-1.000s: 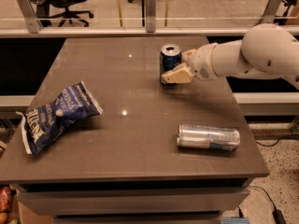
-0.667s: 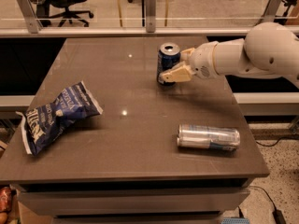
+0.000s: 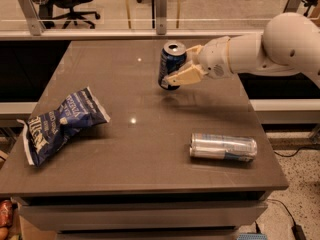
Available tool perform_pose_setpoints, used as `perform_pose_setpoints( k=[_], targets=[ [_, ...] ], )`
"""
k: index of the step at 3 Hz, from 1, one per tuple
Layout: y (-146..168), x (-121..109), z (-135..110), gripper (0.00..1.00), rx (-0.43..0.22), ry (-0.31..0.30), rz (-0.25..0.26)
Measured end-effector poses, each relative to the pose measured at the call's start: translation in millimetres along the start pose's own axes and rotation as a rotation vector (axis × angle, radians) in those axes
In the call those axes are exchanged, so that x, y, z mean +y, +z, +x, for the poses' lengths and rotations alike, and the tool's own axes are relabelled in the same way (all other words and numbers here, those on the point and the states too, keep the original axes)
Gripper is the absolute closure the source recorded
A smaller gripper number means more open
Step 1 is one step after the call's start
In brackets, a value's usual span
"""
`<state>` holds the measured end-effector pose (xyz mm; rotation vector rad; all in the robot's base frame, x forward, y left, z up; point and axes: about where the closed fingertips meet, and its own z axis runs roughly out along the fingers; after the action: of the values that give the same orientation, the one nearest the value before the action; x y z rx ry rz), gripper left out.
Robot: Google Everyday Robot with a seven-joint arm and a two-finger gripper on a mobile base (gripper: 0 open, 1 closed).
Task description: Move pepsi can near blue chip bag
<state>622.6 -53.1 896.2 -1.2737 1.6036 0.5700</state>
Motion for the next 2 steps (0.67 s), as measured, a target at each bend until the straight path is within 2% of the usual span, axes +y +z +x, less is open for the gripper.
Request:
perform_pose_setpoints(
  k=[2],
  targets=[
    [9,31,-31,1.00,-0.042,-0.071,-0.133]
  ],
)
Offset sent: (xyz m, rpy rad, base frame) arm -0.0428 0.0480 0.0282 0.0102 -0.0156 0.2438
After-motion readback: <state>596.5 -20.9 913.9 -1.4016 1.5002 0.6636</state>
